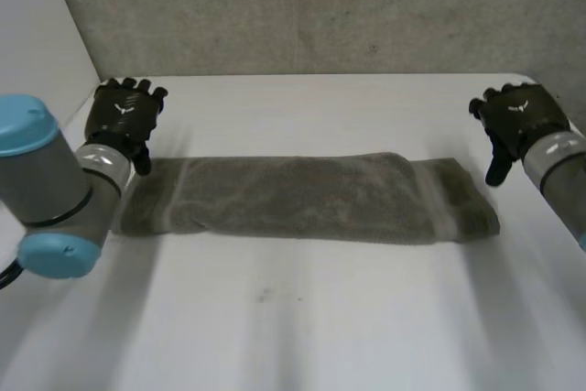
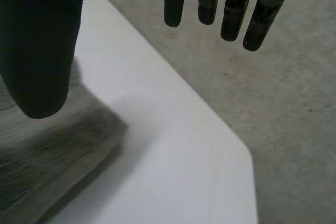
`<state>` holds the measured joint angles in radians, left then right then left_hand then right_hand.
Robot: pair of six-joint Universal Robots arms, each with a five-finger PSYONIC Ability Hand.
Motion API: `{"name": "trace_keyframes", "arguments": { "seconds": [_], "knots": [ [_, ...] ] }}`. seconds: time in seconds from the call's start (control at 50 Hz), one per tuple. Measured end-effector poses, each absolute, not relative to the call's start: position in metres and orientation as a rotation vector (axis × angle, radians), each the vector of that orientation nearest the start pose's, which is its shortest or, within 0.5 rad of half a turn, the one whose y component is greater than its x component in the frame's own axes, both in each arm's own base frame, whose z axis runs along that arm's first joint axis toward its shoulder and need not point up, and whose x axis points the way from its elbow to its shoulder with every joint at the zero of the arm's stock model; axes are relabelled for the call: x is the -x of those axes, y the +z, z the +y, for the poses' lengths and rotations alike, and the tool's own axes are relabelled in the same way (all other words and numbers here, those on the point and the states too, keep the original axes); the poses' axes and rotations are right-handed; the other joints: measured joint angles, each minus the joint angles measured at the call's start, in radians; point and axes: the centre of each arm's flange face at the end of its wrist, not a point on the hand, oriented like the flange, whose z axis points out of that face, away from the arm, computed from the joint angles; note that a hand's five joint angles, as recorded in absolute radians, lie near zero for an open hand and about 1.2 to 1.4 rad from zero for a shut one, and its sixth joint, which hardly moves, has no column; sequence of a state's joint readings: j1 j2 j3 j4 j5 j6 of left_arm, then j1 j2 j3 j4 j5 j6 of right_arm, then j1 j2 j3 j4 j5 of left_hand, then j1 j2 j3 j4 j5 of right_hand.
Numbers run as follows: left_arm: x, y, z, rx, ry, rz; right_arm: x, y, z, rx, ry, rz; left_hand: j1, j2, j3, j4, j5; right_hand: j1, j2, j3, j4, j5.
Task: Fold the towel.
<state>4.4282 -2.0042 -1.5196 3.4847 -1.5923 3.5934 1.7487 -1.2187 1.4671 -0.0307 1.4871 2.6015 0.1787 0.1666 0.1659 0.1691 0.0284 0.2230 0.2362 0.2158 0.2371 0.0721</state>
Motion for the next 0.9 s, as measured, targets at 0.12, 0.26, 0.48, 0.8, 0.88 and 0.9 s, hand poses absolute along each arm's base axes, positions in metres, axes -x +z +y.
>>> {"name": "trace_keyframes", "arguments": {
  "seconds": [0.12,0.26,0.48,0.8,0.88,0.9],
  "knots": [
    [0.227,0.221,-0.311,-0.698,-2.141,2.078,-0.2,0.209,-0.301,1.052,-1.938,2.383,0.0,-0.001,0.0,0.0,0.0,0.0,0.0,0.0,0.0,0.0],
    [0.222,0.219,-0.293,-0.539,-2.204,2.237,-0.193,0.18,-0.287,1.08,-1.856,2.359,0.0,-0.001,0.0,-0.001,0.0,0.033,0.07,0.095,0.074,0.069],
    [0.219,0.205,-0.284,-0.404,-2.202,2.395,-0.184,0.127,-0.305,1.131,-1.84,2.372,0.0,-0.001,0.0,-0.002,0.0,0.158,0.17,0.234,0.216,0.192],
    [0.217,0.195,-0.278,-0.414,-2.156,2.429,-0.146,0.115,-0.347,1.186,-1.927,2.582,0.0,-0.001,0.0,-0.002,0.0,0.72,0.936,0.959,0.954,0.901],
    [0.217,0.194,-0.277,-0.416,-2.153,2.432,-0.119,0.123,-0.362,1.138,-1.987,2.711,0.0,-0.001,0.0,-0.001,0.0,0.72,0.936,0.959,0.955,0.904],
    [0.217,0.194,-0.277,-0.416,-2.151,2.433,-0.11,0.125,-0.366,1.131,-2.0,2.748,0.0,-0.001,0.0,-0.001,0.0,0.72,0.936,0.959,0.955,0.905]
  ]
}}
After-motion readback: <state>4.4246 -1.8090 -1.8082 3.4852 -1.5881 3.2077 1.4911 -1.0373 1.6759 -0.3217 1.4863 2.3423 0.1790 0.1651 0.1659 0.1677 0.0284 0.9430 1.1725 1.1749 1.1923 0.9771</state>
